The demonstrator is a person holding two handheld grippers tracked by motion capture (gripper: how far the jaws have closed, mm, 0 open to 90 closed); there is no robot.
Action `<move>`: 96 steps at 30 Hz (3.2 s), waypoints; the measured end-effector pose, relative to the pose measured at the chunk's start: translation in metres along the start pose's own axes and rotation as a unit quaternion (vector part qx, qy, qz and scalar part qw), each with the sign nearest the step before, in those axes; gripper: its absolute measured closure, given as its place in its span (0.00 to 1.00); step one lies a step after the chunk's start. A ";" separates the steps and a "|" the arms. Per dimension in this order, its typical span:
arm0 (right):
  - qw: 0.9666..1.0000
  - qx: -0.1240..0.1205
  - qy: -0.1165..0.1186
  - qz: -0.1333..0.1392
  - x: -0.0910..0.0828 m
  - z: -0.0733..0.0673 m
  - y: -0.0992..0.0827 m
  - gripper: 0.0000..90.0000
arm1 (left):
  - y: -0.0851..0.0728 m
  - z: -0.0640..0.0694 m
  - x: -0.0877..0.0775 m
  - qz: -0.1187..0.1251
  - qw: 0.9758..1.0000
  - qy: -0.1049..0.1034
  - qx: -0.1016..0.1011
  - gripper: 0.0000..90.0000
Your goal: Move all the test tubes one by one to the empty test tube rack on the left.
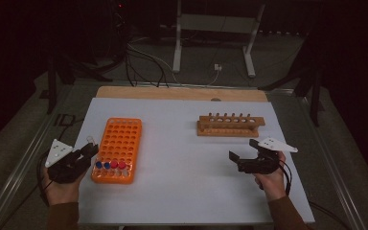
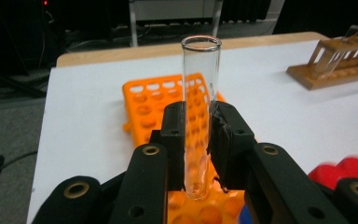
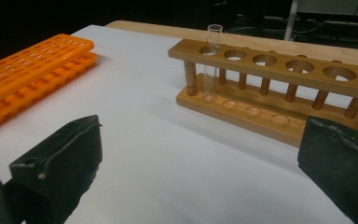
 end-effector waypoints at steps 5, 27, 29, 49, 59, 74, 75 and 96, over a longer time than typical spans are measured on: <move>1.000 0.002 0.001 0.000 0.000 0.001 0.000 0.00 | -0.013 -0.003 0.001 -0.022 1.000 0.003 0.003 0.85; 1.000 0.005 0.006 -0.006 0.003 0.000 -0.004 0.00 | -0.049 -0.001 0.011 -0.111 0.993 0.004 0.032 0.85; 1.000 0.004 0.006 -0.006 0.004 0.000 -0.005 0.00 | -0.049 -0.001 0.012 -0.114 0.993 0.005 0.036 0.85; 1.000 0.003 0.006 -0.005 0.003 0.001 -0.002 0.00 | -0.042 -0.009 -0.004 -0.074 0.997 -0.010 -0.014 0.67; 1.000 0.002 0.005 0.002 0.006 0.002 0.010 0.00 | -0.009 -0.005 -0.021 -0.003 0.999 -0.024 -0.027 0.47; 1.000 -0.009 0.004 -0.003 0.034 -0.001 0.040 0.00 | 0.028 0.031 0.002 0.039 0.998 -0.051 -0.016 0.26; 1.000 -0.008 0.009 -0.004 0.036 -0.001 0.042 0.00 | 0.029 0.034 0.005 0.037 0.998 -0.049 -0.016 0.22; 0.999 -0.004 -0.007 -0.043 0.098 0.009 0.070 0.25 | 0.025 0.060 0.034 -0.005 0.998 -0.060 0.004 0.00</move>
Point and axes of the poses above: each handheld gripper's, and its own axes: x roughly forward along the jaws, y roughly out of its top, z roughly to its right, the point moved 5 cm from there along x, roughly forward along the jaws, and after that the axes turned 8 degrees about -y, right-handed, at the moved point
